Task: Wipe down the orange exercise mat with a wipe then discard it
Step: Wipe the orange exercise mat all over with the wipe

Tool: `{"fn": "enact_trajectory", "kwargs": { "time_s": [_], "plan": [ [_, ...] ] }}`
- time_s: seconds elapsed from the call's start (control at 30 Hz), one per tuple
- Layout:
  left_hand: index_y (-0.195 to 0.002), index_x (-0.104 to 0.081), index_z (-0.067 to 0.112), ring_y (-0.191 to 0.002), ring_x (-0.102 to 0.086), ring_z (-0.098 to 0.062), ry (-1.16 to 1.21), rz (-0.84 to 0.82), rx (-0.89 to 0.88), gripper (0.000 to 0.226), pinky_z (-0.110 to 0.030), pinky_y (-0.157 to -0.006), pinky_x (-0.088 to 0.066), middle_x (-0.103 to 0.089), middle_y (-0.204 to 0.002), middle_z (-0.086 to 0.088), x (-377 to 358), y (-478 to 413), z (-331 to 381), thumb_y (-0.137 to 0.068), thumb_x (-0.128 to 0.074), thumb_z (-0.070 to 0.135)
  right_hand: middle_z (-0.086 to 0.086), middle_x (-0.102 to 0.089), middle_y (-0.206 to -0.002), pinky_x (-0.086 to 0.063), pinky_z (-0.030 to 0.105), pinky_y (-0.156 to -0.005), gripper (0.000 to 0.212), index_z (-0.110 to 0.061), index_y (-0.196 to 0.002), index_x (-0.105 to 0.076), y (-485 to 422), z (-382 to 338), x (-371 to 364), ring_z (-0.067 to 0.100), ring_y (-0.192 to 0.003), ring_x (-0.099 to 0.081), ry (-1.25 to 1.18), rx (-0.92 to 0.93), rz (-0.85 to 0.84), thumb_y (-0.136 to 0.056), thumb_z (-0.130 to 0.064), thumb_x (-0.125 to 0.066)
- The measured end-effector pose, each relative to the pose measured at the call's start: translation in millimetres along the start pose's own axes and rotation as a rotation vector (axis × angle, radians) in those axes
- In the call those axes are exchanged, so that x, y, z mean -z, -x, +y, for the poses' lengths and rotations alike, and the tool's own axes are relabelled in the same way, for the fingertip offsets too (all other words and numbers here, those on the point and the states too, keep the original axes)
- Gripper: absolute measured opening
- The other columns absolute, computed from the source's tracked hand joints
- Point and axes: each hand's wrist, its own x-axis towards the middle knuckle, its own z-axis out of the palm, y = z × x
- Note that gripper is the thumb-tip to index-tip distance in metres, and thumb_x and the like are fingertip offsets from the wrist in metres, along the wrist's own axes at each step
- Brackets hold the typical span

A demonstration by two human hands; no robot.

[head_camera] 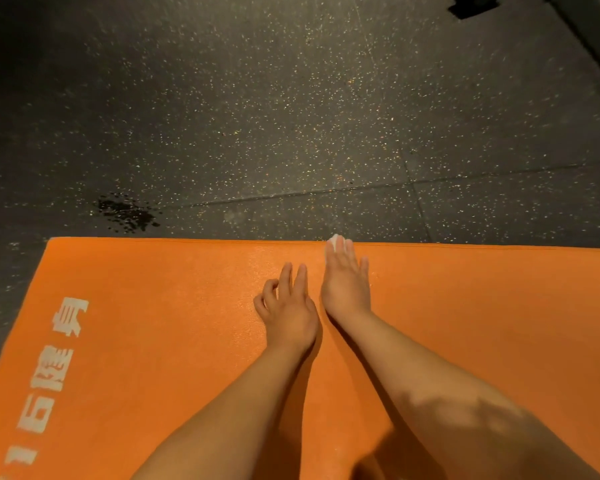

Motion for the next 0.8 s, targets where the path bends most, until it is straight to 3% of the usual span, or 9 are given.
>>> {"fn": "enact_trajectory", "kwargs": {
  "time_s": [0.1,0.17,0.37,0.43,0.53,0.6,0.73,0.8],
  "plan": [
    [-0.158,-0.007,0.042,-0.145,-0.007,-0.025,0.012,0.001,-0.030,0.055,-0.048,-0.119,-0.003,0.004,-0.168,0.011,-7.6,3.9,-4.3,-0.106,-0.022,0.038,0.000,0.004,-0.170,0.013,0.041,-0.122,0.067,-0.021,-0.163,-0.009,12.2,-10.2,-3.1,0.013,-0.155,0.013,-0.038,0.221,-0.111,-0.103,-0.016,-0.038],
    [-0.157,-0.015,0.040,-0.145,-0.012,-0.027,-0.001,0.037,-0.053,0.054,-0.051,-0.118,-0.009,-0.002,-0.168,0.009,-10.5,6.0,-6.8,-0.104,-0.022,0.036,-0.003,0.006,-0.170,0.014,0.041,-0.122,0.069,-0.023,-0.163,-0.007,11.5,-0.1,-1.2,0.012,-0.155,0.014,0.038,0.292,-0.128,-0.102,-0.014,-0.038],
    [-0.151,-0.039,0.030,-0.141,-0.026,-0.030,-0.023,0.059,-0.123,0.054,-0.057,-0.113,-0.020,-0.027,-0.163,0.000,-25.6,15.2,9.8,-0.098,-0.049,0.027,0.000,0.007,-0.170,0.004,0.053,-0.123,0.077,-0.020,-0.162,-0.002,11.0,56.9,20.9,0.018,-0.156,0.011,0.080,-0.180,0.066,-0.096,-0.005,-0.038],
    [-0.147,-0.045,0.028,-0.136,-0.035,-0.030,0.010,0.060,-0.112,0.052,-0.053,-0.108,-0.025,-0.034,-0.160,0.001,-28.1,15.2,19.8,-0.095,-0.046,0.027,-0.002,0.012,-0.170,0.006,0.052,-0.123,0.077,-0.018,-0.162,0.000,22.3,47.5,15.4,0.018,-0.156,0.014,0.050,-0.111,0.043,-0.096,-0.006,-0.039],
    [-0.154,-0.034,0.032,-0.143,-0.025,-0.029,-0.002,0.020,-0.093,0.058,-0.055,-0.113,-0.021,-0.022,-0.165,0.002,-31.0,19.1,24.7,-0.097,-0.022,0.040,-0.005,0.010,-0.170,0.008,0.050,-0.125,0.070,-0.022,-0.163,-0.002,39.5,30.9,5.3,0.014,-0.155,0.015,0.015,0.158,-0.091,-0.103,-0.020,-0.038],
    [-0.154,-0.033,0.034,-0.144,-0.024,-0.029,-0.013,0.035,-0.115,0.058,-0.057,-0.113,-0.022,-0.022,-0.165,0.002,-31.8,22.5,21.8,-0.098,-0.019,0.042,-0.005,0.006,-0.170,0.008,0.050,-0.125,0.069,-0.025,-0.163,-0.004,35.2,40.2,8.9,0.013,-0.155,0.014,0.078,0.234,-0.106,-0.104,-0.021,-0.038],
    [-0.152,-0.038,0.032,-0.144,-0.024,-0.031,0.007,0.044,-0.078,0.054,-0.061,-0.114,-0.021,-0.025,-0.165,-0.002,-36.3,21.9,27.8,-0.099,-0.028,0.036,0.002,0.009,-0.170,0.006,0.053,-0.123,0.074,-0.019,-0.163,-0.001,24.4,66.9,20.7,0.018,-0.155,0.015,0.132,-0.073,-0.014,-0.099,-0.011,-0.038],
    [-0.155,-0.031,0.034,-0.148,-0.013,-0.031,0.013,0.036,-0.073,0.053,-0.060,-0.119,-0.007,-0.014,-0.167,-0.001,-39.7,24.2,32.5,-0.101,-0.031,0.034,0.000,0.012,-0.169,0.005,0.053,-0.125,0.074,-0.017,-0.163,0.001,35.1,58.4,17.4,0.017,-0.155,0.017,0.076,-0.019,-0.016,-0.100,-0.011,-0.038]
  ]
}}
